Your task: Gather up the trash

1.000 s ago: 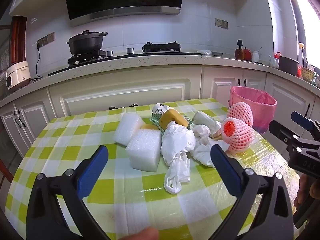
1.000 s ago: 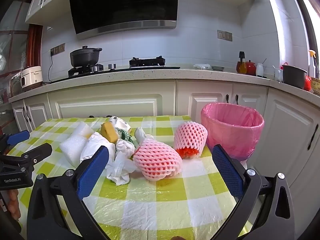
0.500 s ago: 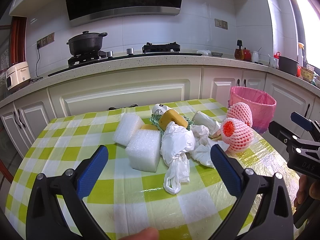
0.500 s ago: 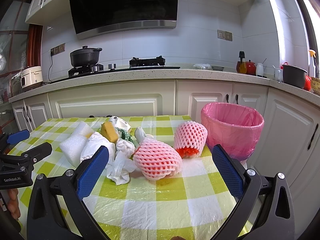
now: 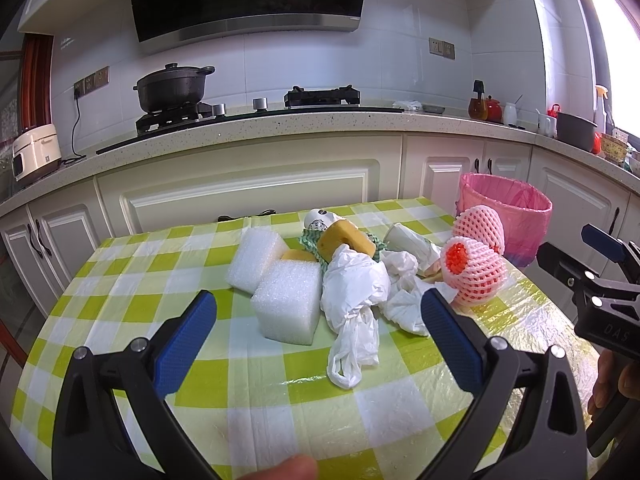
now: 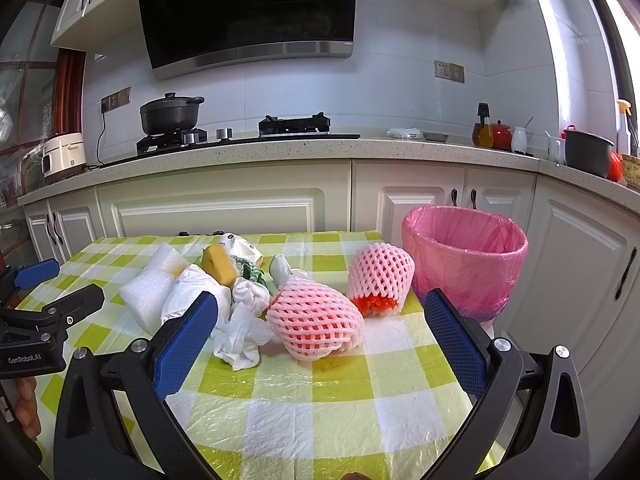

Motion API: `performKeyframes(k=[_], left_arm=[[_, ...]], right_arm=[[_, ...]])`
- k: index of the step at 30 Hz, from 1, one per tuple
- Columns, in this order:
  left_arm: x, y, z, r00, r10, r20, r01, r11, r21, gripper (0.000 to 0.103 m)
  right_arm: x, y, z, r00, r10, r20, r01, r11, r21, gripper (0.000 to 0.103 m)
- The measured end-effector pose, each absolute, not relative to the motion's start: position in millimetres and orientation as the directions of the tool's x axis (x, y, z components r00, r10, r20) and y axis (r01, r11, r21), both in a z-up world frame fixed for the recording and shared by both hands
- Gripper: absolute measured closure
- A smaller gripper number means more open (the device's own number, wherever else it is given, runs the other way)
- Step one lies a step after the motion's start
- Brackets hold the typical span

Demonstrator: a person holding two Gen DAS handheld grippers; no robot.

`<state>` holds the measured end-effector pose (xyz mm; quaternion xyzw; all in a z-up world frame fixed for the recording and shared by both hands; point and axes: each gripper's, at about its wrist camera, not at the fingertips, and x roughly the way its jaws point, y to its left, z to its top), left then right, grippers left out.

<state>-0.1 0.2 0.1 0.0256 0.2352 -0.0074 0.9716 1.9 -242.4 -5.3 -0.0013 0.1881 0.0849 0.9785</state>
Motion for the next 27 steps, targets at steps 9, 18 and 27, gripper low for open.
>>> performKeyframes(k=[9, 18, 27], left_arm=[[-0.1, 0.2, 0.1, 0.889, -0.003, -0.457, 0.027, 0.999, 0.046, 0.004], [-0.3, 0.1, 0.1, 0.890, -0.002, -0.456, 0.026, 0.999, 0.047, 0.004], [-0.2, 0.2, 0.1, 0.890, -0.002, -0.456, 0.027, 0.999, 0.047, 0.004]], right_arm=[[1.0, -241.5, -6.5, 0.916, 0.165, -0.366, -0.167, 0.986, 0.027, 0.006], [0.6, -241.2, -6.4, 0.916, 0.166, -0.365, -0.168, 0.985, 0.028, 0.006], [-1.2, -239.8, -5.2, 0.916, 0.167, -0.366, -0.168, 0.985, 0.029, 0.006]])
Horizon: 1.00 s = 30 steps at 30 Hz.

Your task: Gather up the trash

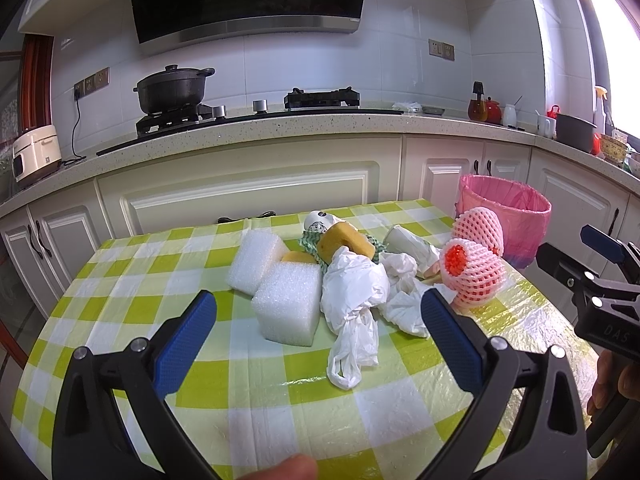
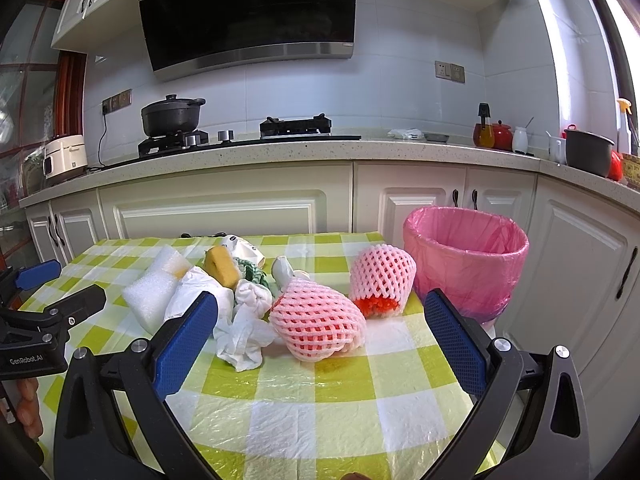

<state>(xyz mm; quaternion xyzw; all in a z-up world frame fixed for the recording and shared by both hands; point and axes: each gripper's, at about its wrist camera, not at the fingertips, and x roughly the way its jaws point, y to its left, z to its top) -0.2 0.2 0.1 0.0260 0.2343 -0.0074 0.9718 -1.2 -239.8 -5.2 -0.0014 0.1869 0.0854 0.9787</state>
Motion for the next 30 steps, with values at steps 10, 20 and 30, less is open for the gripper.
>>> performKeyframes(k=[10, 20, 30], left_arm=[[-0.3, 0.2, 0.2, 0.891, -0.002, -0.455, 0.026, 0.999, 0.047, 0.004], [-0.3, 0.2, 0.2, 0.891, -0.003, -0.455, 0.027, 0.999, 0.047, 0.004], [5.6, 0.5, -2.8, 0.873, -0.007, -0.487, 0.026, 0.999, 0.031, 0.004]], right_arm=[[-0.5, -241.0, -5.9, 0.916, 0.167, -0.365, -0.167, 0.985, 0.031, 0.006], [-2.1, -239.1, -4.7, 0.915, 0.168, -0.367, -0.167, 0.985, 0.033, 0.006], [7.0, -240.8, -11.1, 0.892, 0.145, -0.427, -0.147, 0.989, 0.029, 0.006]])
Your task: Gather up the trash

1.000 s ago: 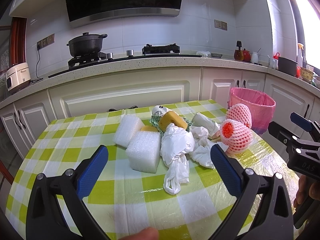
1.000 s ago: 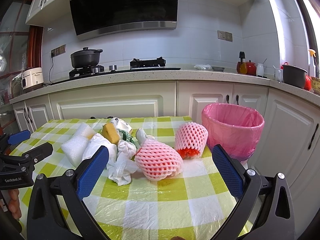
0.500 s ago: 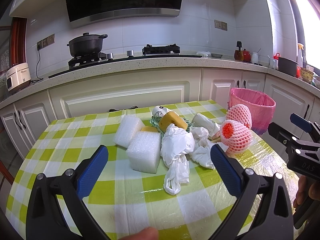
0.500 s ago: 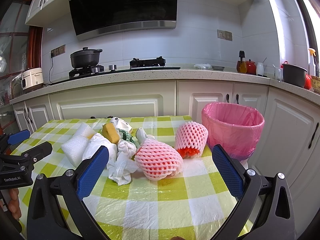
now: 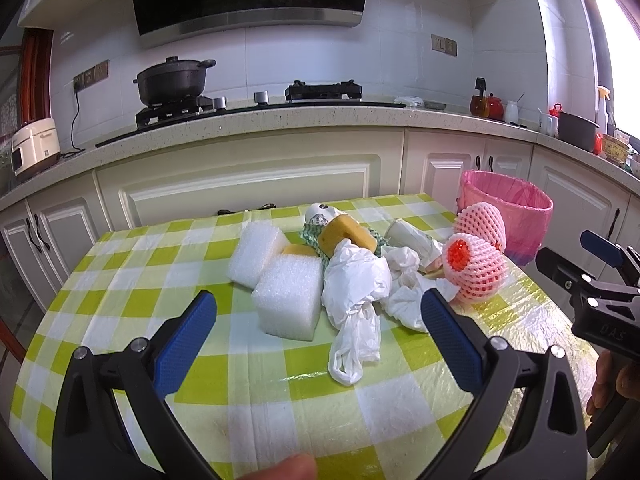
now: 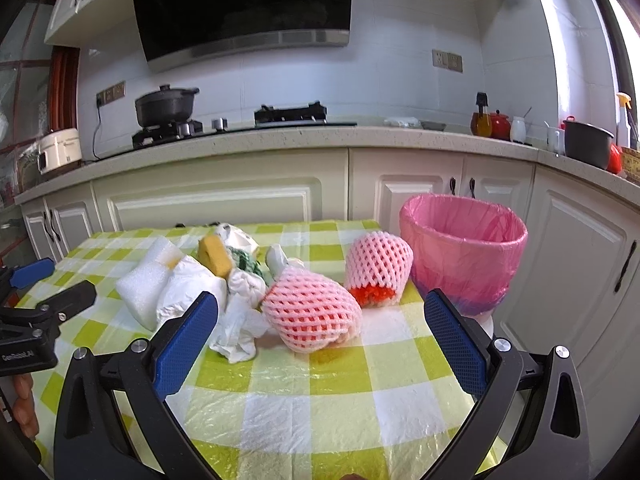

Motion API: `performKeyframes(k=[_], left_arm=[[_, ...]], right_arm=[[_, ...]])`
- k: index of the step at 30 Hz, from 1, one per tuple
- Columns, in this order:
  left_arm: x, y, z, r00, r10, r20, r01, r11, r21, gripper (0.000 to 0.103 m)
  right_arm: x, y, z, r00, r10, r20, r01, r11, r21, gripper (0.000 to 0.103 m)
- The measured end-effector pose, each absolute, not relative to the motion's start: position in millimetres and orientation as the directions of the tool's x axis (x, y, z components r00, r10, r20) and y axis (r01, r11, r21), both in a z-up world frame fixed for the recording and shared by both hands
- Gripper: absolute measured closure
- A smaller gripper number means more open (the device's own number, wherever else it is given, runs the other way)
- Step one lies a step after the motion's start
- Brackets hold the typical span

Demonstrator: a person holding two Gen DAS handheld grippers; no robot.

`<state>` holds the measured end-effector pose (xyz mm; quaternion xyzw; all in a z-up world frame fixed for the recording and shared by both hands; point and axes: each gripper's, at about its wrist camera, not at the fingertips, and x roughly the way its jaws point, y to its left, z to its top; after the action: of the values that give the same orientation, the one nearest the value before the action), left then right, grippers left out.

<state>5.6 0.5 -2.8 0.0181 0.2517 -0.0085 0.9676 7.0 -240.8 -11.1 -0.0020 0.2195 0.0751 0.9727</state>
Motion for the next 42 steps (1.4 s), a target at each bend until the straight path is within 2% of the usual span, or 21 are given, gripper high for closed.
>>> performKeyframes(k=[7, 14, 22, 24, 26, 27, 30, 32, 35, 42], left_arm=[[36, 15, -12, 0.800, -0.005, -0.600, 0.030, 0.999, 0.032, 0.004], [79, 29, -24, 0.740, -0.014, -0.673, 0.031, 0.999, 0.014, 0.022], [110, 34, -39, 0.692, -0.018, -0.722, 0.056, 0.998, 0.028, 0.026], [115, 36, -42, 0.681, -0.021, -0.732, 0.060, 0.998, 0.027, 0.028], [120, 36, -45, 0.670, -0.029, -0.742, 0.067, 0.998, 0.021, 0.033], [120, 36, -46, 0.665, -0.033, -0.746, 0.072, 0.997, 0.021, 0.036], [124, 35, -49, 0.650, -0.040, -0.759, 0.082, 0.996, 0.018, 0.052], [123, 35, -50, 0.648, -0.040, -0.761, 0.081, 0.997, 0.016, 0.053], [119, 36, -46, 0.652, -0.031, -0.758, 0.072, 0.997, 0.022, 0.054], [99, 43, -21, 0.692, -0.015, -0.722, 0.031, 0.999, 0.009, 0.054]], right_arm=[[40, -242, -28, 0.807, 0.155, -0.570, -0.153, 0.987, 0.052, 0.006], [78, -225, -35, 0.733, 0.175, -0.657, -0.217, 0.976, 0.018, 0.006], [121, -216, -50, 0.655, 0.170, -0.736, -0.268, 0.963, -0.015, 0.007], [127, -217, -53, 0.644, 0.169, -0.747, -0.271, 0.963, -0.016, 0.013], [131, -217, -57, 0.619, 0.186, -0.763, -0.287, 0.958, 0.001, 0.027], [132, -216, -59, 0.608, 0.192, -0.770, -0.294, 0.956, 0.007, 0.029], [130, -215, -62, 0.595, 0.210, -0.776, -0.311, 0.950, 0.019, 0.041], [126, -216, -62, 0.591, 0.219, -0.777, -0.316, 0.948, 0.028, 0.049], [121, -220, -58, 0.589, 0.240, -0.771, -0.317, 0.947, 0.052, 0.056], [108, -230, -46, 0.591, 0.294, -0.751, -0.325, 0.939, 0.112, 0.061]])
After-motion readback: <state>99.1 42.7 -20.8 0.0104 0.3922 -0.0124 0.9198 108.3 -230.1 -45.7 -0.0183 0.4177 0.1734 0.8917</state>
